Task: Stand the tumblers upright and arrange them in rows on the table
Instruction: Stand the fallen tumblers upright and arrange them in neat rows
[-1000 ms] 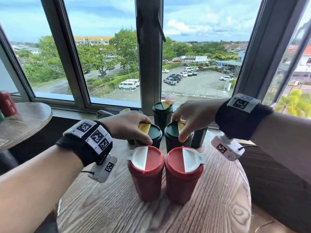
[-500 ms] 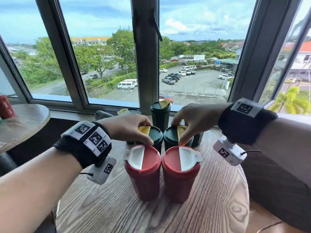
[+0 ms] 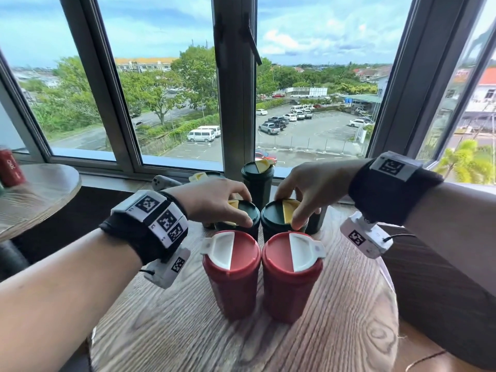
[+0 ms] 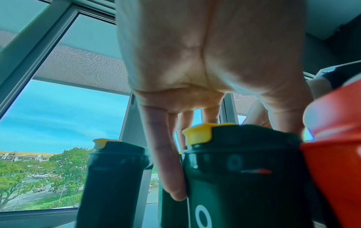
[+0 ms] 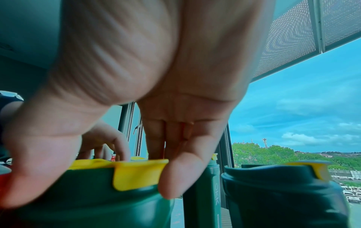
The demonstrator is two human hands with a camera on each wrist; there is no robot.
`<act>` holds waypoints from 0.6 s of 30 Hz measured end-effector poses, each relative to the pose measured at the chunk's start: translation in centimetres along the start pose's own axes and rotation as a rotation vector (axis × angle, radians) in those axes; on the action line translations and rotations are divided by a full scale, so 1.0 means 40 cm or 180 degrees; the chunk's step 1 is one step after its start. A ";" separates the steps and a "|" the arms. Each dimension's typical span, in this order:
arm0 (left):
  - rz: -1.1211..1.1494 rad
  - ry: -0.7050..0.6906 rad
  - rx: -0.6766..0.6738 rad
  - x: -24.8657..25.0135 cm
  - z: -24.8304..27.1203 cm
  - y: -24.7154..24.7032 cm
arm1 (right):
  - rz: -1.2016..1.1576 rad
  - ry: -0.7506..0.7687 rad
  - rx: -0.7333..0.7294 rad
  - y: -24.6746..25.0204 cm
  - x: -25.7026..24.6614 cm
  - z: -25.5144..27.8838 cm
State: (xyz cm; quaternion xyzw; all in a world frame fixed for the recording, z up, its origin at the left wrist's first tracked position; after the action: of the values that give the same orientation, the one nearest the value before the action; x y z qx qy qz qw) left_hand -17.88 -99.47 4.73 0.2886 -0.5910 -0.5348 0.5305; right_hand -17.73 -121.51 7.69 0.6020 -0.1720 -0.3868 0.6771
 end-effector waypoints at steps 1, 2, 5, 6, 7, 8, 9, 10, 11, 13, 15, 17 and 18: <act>-0.0039 0.0014 0.0032 0.001 -0.003 -0.001 | -0.0011 0.0007 0.0010 0.000 0.001 0.001; -0.0072 0.0025 0.0061 0.000 -0.004 -0.002 | -0.0024 0.0014 0.0018 0.000 0.004 0.001; -0.0163 0.0020 0.0118 -0.001 -0.005 -0.003 | -0.0052 0.0057 0.0012 -0.002 0.009 -0.002; -0.0181 0.0014 0.0126 -0.002 -0.004 -0.003 | -0.0056 0.0072 0.0007 -0.003 0.011 -0.003; -0.0183 0.0009 0.0128 -0.002 -0.004 -0.004 | -0.0058 0.0068 0.0005 -0.003 0.012 -0.004; -0.0179 0.0002 0.0134 -0.003 -0.004 -0.004 | -0.0057 0.0067 0.0010 -0.003 0.014 -0.005; -0.0174 -0.0007 0.0146 -0.004 -0.004 -0.004 | -0.0064 0.0056 0.0011 -0.003 0.013 -0.005; -0.0158 -0.0015 0.0153 -0.006 -0.004 -0.003 | -0.0058 0.0062 0.0014 -0.003 0.012 -0.005; -0.0116 -0.0019 0.0145 -0.008 -0.003 -0.004 | -0.0044 0.0076 0.0009 -0.002 0.010 -0.004; -0.0018 -0.0018 0.0111 -0.013 -0.002 -0.005 | -0.0038 0.0111 -0.0057 -0.002 0.009 -0.003; 0.0037 -0.0022 0.0083 -0.019 -0.001 -0.006 | -0.0043 0.0121 -0.0135 -0.001 0.008 -0.001; 0.0043 -0.0034 0.0080 -0.023 -0.001 -0.007 | -0.0031 0.0108 -0.0162 0.003 0.011 0.000; 0.0026 -0.0039 0.0086 -0.024 -0.002 -0.007 | -0.0022 0.0077 -0.0175 0.003 0.014 -0.001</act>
State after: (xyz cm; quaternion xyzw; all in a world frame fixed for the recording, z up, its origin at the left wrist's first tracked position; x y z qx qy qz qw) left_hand -17.62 -98.68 4.14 0.2901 -0.6027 -0.5263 0.5250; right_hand -17.31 -121.89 7.69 0.5884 -0.1511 -0.3864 0.6940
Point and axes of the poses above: each hand's wrist, its own z-axis away from the middle knuckle, its own y-axis out of the back of the hand, x = y × z, the point moved 2 cm from there along -z, towards the middle knuckle, and after that the axes turned 11 degrees about y, right-handed, at the moved point
